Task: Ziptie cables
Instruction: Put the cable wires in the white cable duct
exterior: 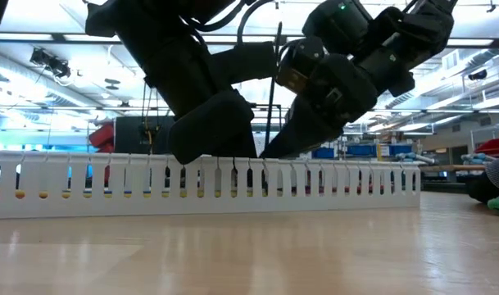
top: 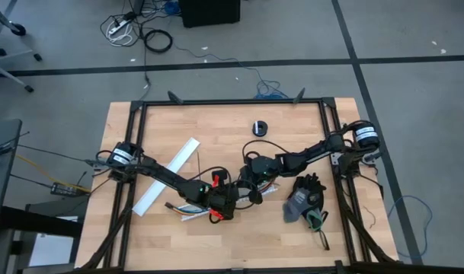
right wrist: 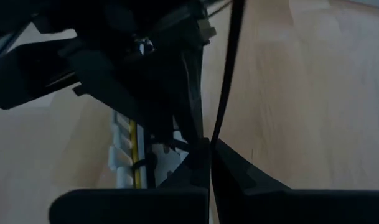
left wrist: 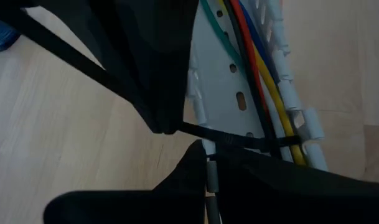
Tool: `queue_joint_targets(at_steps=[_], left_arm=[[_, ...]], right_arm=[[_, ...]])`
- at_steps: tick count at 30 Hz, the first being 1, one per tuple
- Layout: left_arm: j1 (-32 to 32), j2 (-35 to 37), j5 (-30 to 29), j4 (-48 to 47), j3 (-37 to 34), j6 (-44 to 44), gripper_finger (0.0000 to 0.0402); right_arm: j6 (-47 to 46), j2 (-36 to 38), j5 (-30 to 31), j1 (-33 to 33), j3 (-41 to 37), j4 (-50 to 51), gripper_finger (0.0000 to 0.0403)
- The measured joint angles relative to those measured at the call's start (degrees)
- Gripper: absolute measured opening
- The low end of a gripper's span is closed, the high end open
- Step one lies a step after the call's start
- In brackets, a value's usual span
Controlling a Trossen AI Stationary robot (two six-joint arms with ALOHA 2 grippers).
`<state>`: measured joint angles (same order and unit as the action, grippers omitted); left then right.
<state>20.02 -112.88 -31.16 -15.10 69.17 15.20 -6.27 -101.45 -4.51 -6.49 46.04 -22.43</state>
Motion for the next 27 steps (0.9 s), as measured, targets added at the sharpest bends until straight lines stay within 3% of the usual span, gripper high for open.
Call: queue_joint_targets(at_steps=[27], left_arm=[[0.0, 0.1, 2.9, -2.0, 0.1, -0.2, 0.0000]], right_arm=[[-1.6, -0.7, -0.3, -3.6, 0.0, 1.8, 0.0000]])
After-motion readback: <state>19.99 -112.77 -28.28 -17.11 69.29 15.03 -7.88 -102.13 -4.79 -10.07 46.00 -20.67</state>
